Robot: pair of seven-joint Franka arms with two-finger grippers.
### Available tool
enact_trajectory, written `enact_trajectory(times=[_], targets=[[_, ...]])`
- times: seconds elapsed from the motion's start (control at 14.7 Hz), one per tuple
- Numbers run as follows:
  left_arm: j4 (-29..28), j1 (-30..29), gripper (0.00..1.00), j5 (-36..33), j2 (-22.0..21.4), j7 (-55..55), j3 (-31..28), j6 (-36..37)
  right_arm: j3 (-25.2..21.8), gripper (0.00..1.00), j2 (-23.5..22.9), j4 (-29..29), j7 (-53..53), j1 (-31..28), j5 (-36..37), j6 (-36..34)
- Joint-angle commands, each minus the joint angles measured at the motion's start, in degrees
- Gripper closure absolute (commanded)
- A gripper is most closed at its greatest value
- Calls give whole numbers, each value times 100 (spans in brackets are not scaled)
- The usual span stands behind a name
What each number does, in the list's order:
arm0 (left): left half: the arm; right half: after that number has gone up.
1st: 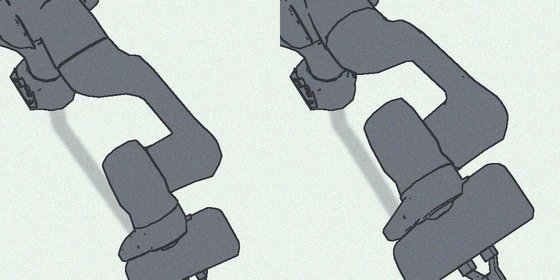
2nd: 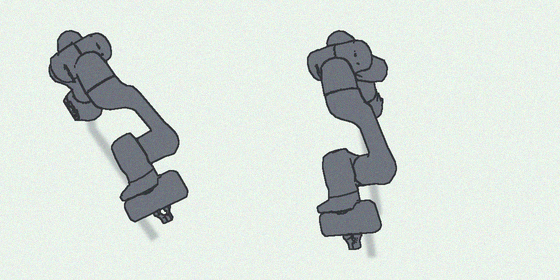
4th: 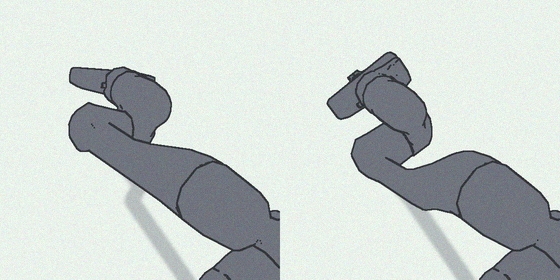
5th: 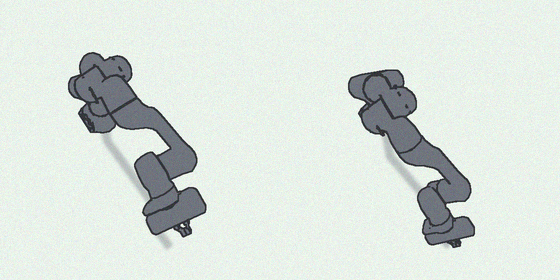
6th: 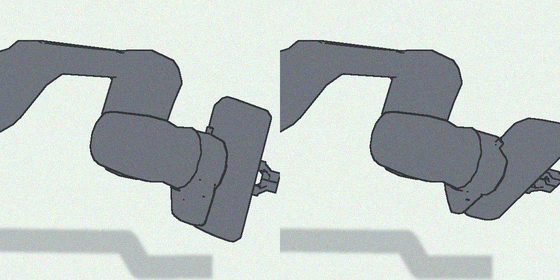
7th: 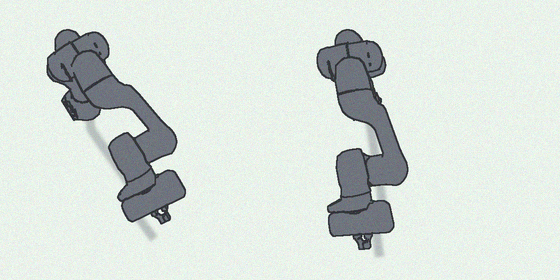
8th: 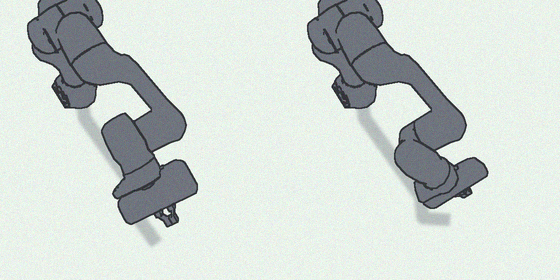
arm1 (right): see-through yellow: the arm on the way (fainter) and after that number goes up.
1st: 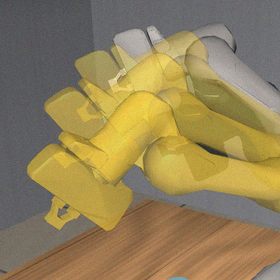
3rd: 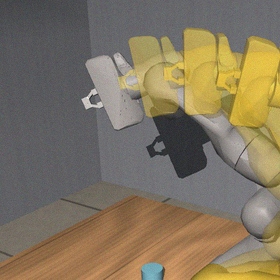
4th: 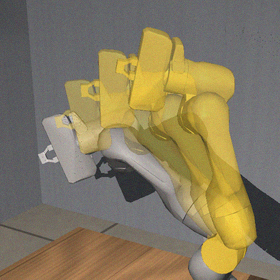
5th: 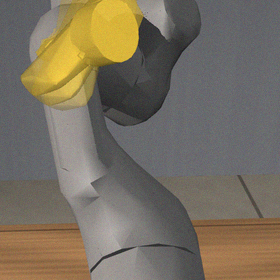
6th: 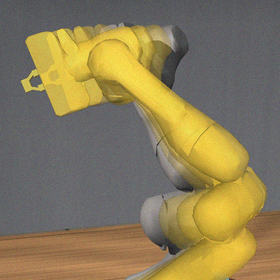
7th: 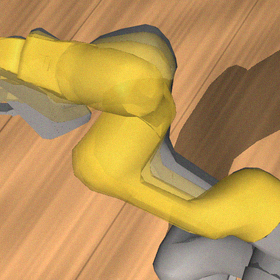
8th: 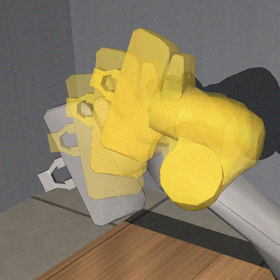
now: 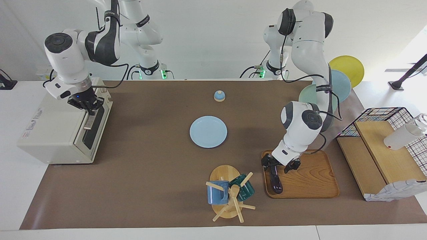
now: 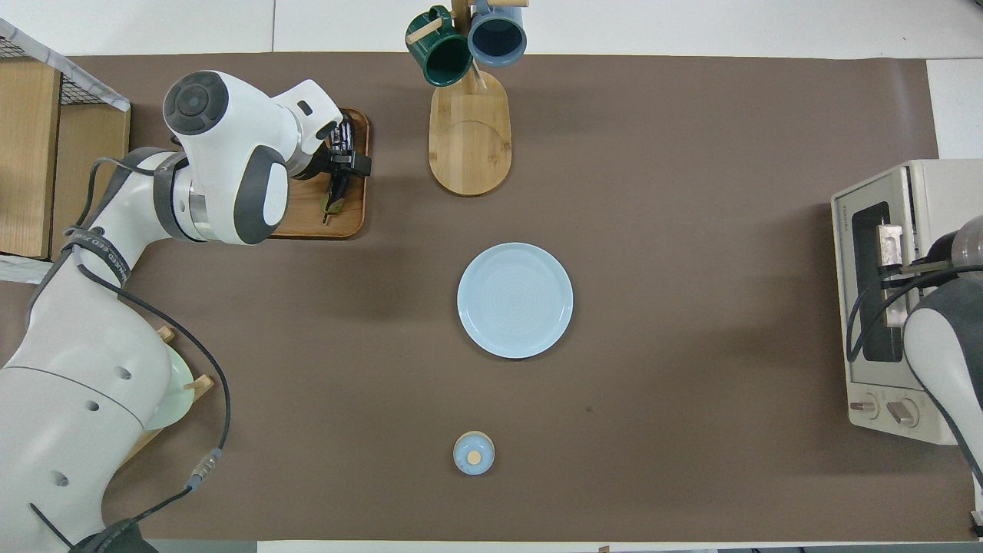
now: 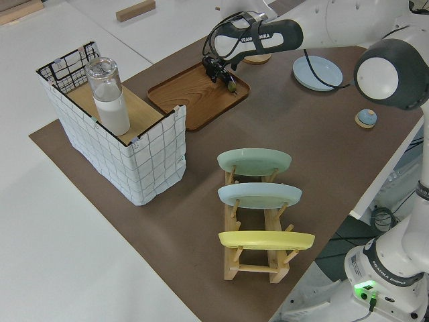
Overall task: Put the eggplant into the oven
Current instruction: 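Grasp the eggplant with the left gripper while the right gripper reaches the oven, then lift the eggplant with the left gripper while the right gripper opens the oven door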
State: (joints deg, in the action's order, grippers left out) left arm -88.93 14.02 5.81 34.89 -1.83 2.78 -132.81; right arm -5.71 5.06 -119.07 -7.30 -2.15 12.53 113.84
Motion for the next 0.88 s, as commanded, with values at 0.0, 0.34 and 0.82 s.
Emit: enact_trajectory(times=[0.0,0.34,0.82], targets=[[-124,-22,0,-89,-52,60,-6,-175,35,100,-321,-230,325,162,65,552],[-72,-84,24,-98,-52,112,-6,-158,35,100,-638,-300,563,435,-48,1025],[-115,-66,43,-98,-52,156,-14,-175,43,100,-770,-854,581,435,-172,1975]])
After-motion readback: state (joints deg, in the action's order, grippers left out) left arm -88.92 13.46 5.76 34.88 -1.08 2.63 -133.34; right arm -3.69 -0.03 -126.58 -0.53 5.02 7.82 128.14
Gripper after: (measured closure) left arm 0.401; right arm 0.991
